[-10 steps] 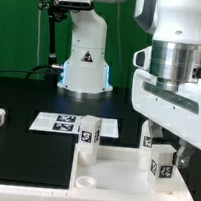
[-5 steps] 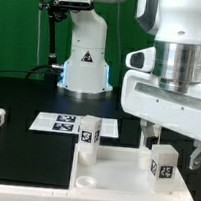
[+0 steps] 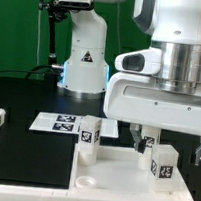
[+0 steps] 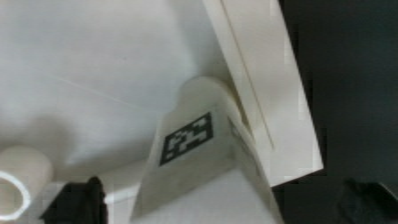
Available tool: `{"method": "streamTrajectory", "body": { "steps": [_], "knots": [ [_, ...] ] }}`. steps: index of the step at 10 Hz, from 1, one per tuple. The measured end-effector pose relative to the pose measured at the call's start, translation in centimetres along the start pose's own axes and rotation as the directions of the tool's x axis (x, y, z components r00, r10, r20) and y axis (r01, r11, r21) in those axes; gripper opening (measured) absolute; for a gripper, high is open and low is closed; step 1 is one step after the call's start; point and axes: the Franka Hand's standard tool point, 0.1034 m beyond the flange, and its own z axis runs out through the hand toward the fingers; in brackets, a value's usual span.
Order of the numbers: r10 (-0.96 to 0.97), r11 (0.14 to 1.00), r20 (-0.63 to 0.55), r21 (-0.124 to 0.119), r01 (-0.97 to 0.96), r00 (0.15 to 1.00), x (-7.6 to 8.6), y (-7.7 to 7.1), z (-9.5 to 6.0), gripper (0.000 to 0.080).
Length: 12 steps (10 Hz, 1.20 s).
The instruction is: Assemble square table
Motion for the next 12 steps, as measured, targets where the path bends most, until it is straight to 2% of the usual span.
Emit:
{"method": "streamTrajectory", "body": {
  "steps": [3,6,8,9,10,12],
  "knots": [
    [-0.261,0.965,-0.002,-0.011,0.261,0.965,0.03,0.08,0.10,0.0649],
    [-0.415,0.910,0.000,-0.027,0.415,0.910,0.08,0.18,0.10,0.0649],
    [-0.468,0.883,0.002,-0.037,0.467,0.884,0.12,0.26,0.09,0.0385],
    [-0.467,0.884,0.002,-0.037,0.467,0.884,0.12,0.26,0.09,0.0385],
    [-0.465,0.884,0.002,-0.037,0.465,0.885,0.13,0.24,0.07,0.0288],
    [-0.435,0.900,0.000,-0.036,0.435,0.900,0.13,0.22,0.06,0.0288]
  ]
}}
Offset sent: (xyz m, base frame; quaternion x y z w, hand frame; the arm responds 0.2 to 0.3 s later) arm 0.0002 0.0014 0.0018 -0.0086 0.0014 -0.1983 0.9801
